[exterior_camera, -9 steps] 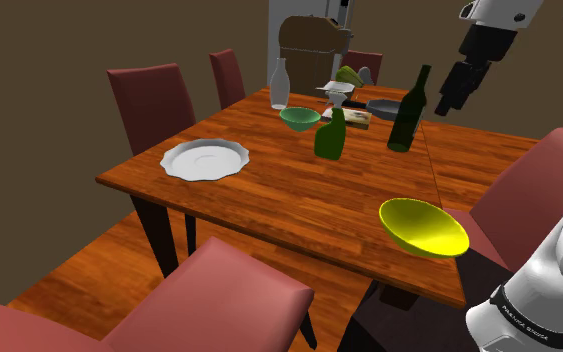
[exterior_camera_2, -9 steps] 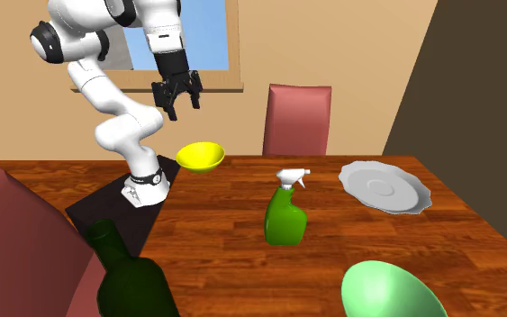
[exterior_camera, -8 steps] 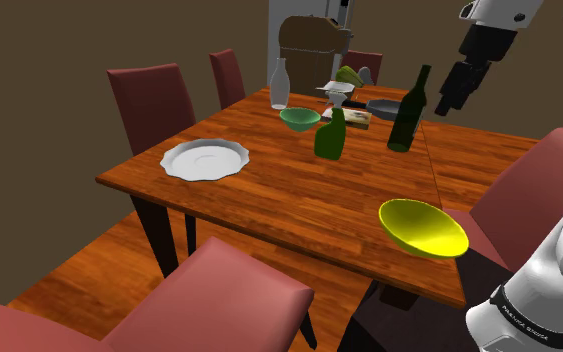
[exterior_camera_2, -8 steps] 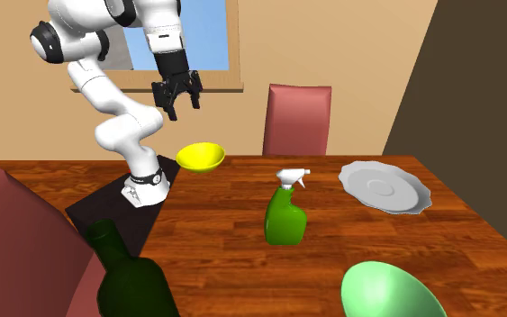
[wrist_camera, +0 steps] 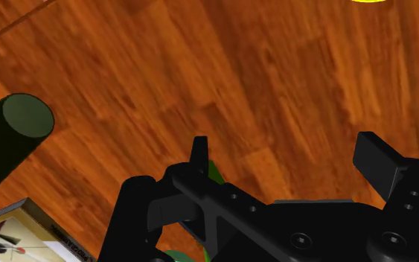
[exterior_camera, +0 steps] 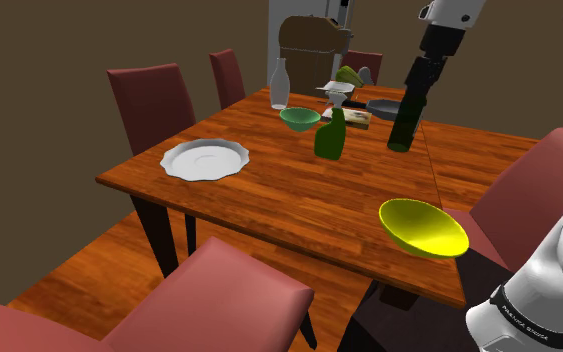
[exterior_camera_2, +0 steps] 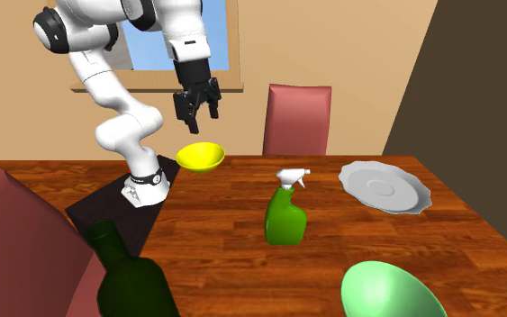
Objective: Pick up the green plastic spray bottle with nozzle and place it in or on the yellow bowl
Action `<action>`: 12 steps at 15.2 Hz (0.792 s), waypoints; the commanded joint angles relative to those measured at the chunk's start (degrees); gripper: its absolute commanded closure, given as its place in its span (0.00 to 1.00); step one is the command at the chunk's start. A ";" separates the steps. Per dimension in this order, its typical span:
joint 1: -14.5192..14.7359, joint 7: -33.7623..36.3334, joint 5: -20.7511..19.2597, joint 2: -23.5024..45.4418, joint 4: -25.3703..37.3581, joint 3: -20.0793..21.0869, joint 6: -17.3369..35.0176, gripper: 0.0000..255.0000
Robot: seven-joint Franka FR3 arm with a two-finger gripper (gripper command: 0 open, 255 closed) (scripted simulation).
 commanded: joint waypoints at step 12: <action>1.72 -13.86 5.23 31.03 27.18 -5.06 1.98 0.00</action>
